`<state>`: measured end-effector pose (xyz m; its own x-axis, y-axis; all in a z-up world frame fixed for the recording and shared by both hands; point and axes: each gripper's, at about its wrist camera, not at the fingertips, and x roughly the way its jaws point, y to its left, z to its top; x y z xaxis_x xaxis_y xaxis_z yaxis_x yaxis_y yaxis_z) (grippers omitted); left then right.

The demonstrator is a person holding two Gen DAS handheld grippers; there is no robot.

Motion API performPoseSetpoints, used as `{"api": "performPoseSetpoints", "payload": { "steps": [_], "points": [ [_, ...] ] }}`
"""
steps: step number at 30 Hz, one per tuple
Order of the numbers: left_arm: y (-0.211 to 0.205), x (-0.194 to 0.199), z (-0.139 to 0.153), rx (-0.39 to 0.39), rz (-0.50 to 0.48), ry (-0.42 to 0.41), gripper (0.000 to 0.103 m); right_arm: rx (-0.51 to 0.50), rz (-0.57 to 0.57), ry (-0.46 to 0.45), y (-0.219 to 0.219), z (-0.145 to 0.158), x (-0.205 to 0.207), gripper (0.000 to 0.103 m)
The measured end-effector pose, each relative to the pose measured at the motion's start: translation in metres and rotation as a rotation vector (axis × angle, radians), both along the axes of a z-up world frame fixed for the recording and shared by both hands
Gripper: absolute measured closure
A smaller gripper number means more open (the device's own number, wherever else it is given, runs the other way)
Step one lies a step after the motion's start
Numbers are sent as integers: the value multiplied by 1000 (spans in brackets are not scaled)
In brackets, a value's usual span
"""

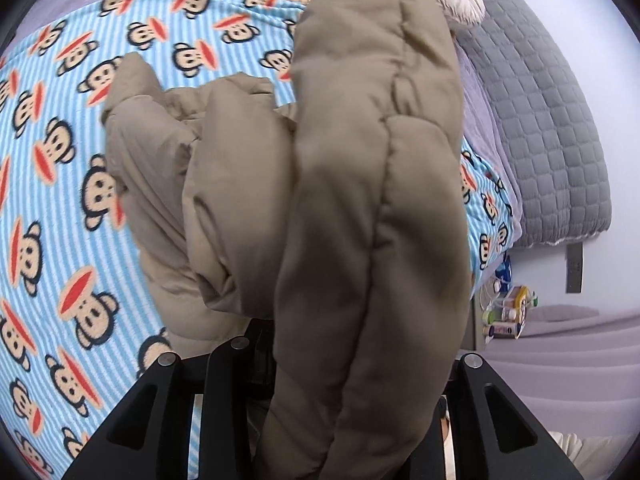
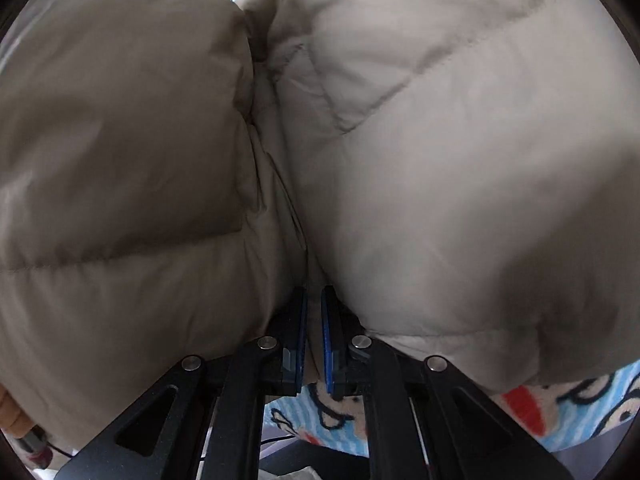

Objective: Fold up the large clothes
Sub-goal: 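Lift the folded jacket with the right tool while the left tool opens and releases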

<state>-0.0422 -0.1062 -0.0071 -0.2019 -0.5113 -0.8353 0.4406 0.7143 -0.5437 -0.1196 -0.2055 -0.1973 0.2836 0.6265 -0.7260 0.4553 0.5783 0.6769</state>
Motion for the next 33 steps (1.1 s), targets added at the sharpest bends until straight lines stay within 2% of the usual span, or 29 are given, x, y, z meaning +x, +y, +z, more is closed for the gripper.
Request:
{"api": "performPoseSetpoints", "payload": {
  "steps": [3,5,10,15,16,17,18,19,20,24,26,28,30,31,32,33],
  "points": [
    [-22,6,-8,-71,-34,80,38,-9,3,-12,-8,9,-3,97],
    [-37,9,-14,-120,-62,133,31,-13,-21,-32,-20,17,-13,97],
    [-74,6,-42,-214,-121,187,31,-57,-139,-56,-65,40,-46,93],
    [-110,2,-69,-175,-156,166,30,-152,-196,-43,-96,63,-75,90],
    [-114,6,-75,-168,-161,158,30,-165,-202,-46,-99,68,-81,86],
    [-119,6,-77,-162,-164,147,30,-177,-211,-55,-101,75,-87,70],
    [-125,7,-79,-155,-169,132,30,-188,-224,-66,-103,82,-92,44],
    [-127,8,-83,-150,-176,121,30,-199,-239,-79,-104,89,-98,32],
    [-128,8,-87,-144,-183,112,30,-205,-257,-99,-106,96,-105,26],
    [-137,3,-91,-108,-203,60,30,-133,-285,-192,-113,120,-129,26],
    [-141,0,-84,-85,-207,4,30,-98,-285,-221,-112,122,-124,26],
    [-136,-4,-65,-81,-211,-97,31,-89,-282,-228,-110,120,-102,26],
    [-120,-4,-41,-81,-187,-239,30,-127,-278,-182,-105,113,-79,27],
    [-110,-1,-32,-76,-159,-303,30,-170,-280,-154,-105,116,-69,32],
    [-97,4,-24,-67,-118,-367,30,-214,-276,-134,-104,113,-61,61],
    [-83,12,-19,-53,-70,-420,30,-252,-258,-109,-101,111,-54,78]
  ]
}}
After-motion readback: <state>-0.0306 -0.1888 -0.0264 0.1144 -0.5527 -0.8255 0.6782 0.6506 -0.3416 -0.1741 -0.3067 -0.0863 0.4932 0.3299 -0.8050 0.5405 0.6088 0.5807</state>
